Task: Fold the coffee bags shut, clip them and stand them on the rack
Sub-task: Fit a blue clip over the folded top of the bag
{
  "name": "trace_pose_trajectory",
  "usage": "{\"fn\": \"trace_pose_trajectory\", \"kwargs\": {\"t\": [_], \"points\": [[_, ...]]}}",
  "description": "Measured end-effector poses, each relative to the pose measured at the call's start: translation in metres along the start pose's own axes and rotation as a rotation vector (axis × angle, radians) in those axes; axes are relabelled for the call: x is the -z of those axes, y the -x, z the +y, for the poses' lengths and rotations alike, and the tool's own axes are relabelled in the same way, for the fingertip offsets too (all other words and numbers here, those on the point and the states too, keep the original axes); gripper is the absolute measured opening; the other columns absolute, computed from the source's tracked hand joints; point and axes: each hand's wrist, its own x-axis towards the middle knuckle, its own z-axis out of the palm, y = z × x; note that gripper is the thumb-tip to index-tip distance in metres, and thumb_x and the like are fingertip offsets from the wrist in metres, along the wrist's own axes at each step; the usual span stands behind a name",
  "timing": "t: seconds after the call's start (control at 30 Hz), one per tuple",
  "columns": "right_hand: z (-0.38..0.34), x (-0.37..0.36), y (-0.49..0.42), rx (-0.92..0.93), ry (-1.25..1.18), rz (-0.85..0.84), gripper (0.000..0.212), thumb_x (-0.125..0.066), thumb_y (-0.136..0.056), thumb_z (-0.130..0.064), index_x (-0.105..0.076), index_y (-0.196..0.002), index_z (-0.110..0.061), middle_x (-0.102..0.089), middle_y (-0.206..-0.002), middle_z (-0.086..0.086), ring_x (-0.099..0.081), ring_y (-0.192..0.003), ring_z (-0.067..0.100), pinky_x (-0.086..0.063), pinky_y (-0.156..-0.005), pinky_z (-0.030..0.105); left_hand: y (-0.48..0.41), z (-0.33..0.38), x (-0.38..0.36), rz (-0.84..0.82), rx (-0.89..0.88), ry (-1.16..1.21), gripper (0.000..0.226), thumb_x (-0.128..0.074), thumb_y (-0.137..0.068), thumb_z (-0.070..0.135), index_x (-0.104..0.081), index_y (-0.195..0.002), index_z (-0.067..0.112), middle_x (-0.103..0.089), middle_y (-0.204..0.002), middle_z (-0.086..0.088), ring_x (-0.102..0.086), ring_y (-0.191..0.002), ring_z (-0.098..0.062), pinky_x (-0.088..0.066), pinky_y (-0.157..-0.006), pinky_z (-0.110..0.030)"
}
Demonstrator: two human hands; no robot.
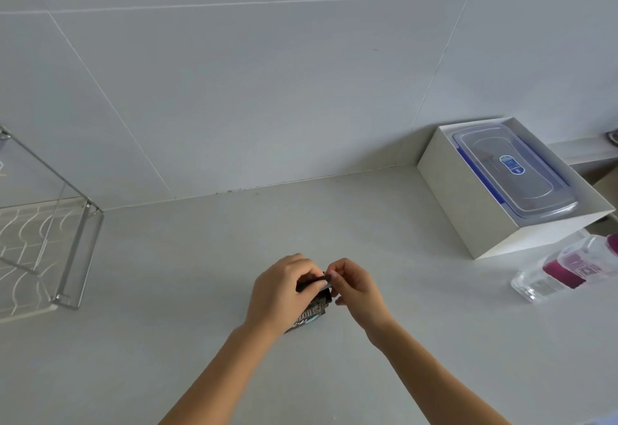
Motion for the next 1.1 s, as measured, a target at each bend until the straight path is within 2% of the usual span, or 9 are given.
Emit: {"fn": "trace_pose_trajectory", "kwargs": {"t": [0.1, 0.2, 0.37, 0.53, 0.67, 0.77, 0.9, 1.0, 1.1], "points": [[-0.005, -0.003, -0.005, 0.050, 0.040, 0.032, 0.019, -0.050, -0.095, -0.012, -0.062, -0.082, -0.020, -0.061, -0.077, -0.002, -0.054, -0.070, 0.009, -0.045, -0.057, 0.013, 0.004, -0.014, 0.016, -0.018, -0.052, -0.061, 0.011, -0.070, -0.076, 0.031, -0.064, -0.084, 0.028, -0.063, -0.082, 0.014, -0.056, -0.080, -0.006, -0.045, -0.066, -0.024], [-0.007, -0.003, -0.005, 0.143, 0.119, 0.002, 0.012, -0.056, -0.092, -0.020, -0.065, -0.093, -0.027, -0.061, -0.101, 0.002, -0.058, -0.091, 0.007, -0.053, -0.071, 0.019, 0.021, -0.039, 0.027, 0.015, 0.023, -0.018, 0.016, -0.073, -0.075, 0.027, -0.064, -0.089, 0.028, -0.064, -0.085, 0.016, -0.059, -0.081, -0.004, -0.048, -0.069, -0.022], [-0.007, -0.002, -0.012, 0.135, 0.317, -0.129, 0.038, -0.076, -0.074, -0.021, -0.059, -0.106, -0.033, -0.053, -0.111, -0.006, -0.054, -0.104, 0.007, -0.049, -0.087, 0.025, 0.043, -0.065, 0.023, 0.036, 0.343, 0.400, 0.032, -0.080, -0.066, 0.029, -0.065, -0.093, 0.037, -0.070, -0.095, 0.017, -0.062, -0.094, 0.003, -0.043, -0.074, -0.007], [0.000, -0.010, -0.021, 0.204, 0.427, -0.201, 0.043, -0.079, -0.068, -0.020, -0.061, -0.104, -0.034, -0.056, -0.111, -0.009, -0.054, -0.105, 0.009, -0.046, -0.092, 0.025, 0.051, -0.069, 0.005, -0.058, 0.416, 0.706, 0.045, -0.081, -0.058, 0.036, -0.065, -0.100, 0.035, -0.071, -0.103, 0.007, -0.065, -0.097, -0.009, -0.053, -0.079, -0.022], [0.010, -0.010, -0.021, 0.080, 0.233, -0.242, 0.049, -0.078, -0.072, -0.020, -0.054, -0.114, -0.032, -0.062, -0.112, -0.005, -0.063, -0.100, 0.009, -0.057, -0.076, 0.027, 0.052, -0.071, -0.002, 0.036, 0.480, 0.847, 0.037, -0.080, -0.070, 0.011, -0.070, -0.097, 0.033, -0.074, -0.100, 0.006, -0.068, -0.093, -0.008, -0.054, -0.070, -0.017], [0.015, -0.014, -0.019, 0.040, 0.069, -0.186, 0.028, -0.062, -0.088, -0.033, -0.057, -0.115, -0.029, -0.064, -0.109, -0.001, -0.065, -0.093, 0.001, -0.055, -0.069, 0.020, 0.051, -0.070, -0.007, 0.078, 0.545, 0.907, 0.025, -0.074, -0.076, 0.014, -0.070, -0.093, 0.032, -0.075, -0.094, 0.011, -0.069, -0.089, -0.004, -0.052, -0.063, -0.012], [0.013, -0.017, -0.022, -0.048, -0.078, -0.147, 0.035, -0.039, -0.095, -0.044, -0.063, -0.109, -0.022, -0.067, -0.099, -0.003, -0.065, -0.086, -0.001, -0.052, -0.071, 0.015, 0.047, -0.068, -0.009, 0.109, 0.594, 0.937, 0.022, -0.072, -0.077, 0.021, -0.068, -0.098, 0.025, -0.075, -0.093, 0.006, -0.069, -0.090, -0.005, -0.052, -0.063, -0.012], [0.011, -0.022, -0.026, -0.098, -0.136, -0.122, 0.035, -0.036, -0.098, -0.041, -0.062, -0.106, -0.019, -0.066, -0.094, -0.004, -0.065, -0.080, -0.005, -0.050, -0.063, 0.010, 0.041, -0.068, -0.010, 0.142, 0.611, 0.939, 0.023, -0.071, -0.076, 0.032, -0.066, -0.098, 0.027, -0.075, -0.093, 0.008, -0.069, -0.087, -0.002, -0.052, -0.061, -0.010], [0.011, -0.025, -0.031, -0.134, -0.161, -0.139, 0.030, -0.045, -0.095, -0.039, -0.057, -0.113, -0.018, -0.067, -0.102, 0.000, -0.067, -0.088, 0.002, -0.055, -0.070, 0.018, 0.029, -0.069, -0.012, 0.171, 0.671, 0.894, 0.014, -0.065, -0.082, 0.037, -0.064, -0.094, 0.029, -0.073, -0.092, 0.007, -0.068, -0.087, -0.003, -0.050, -0.058, -0.010]]}}
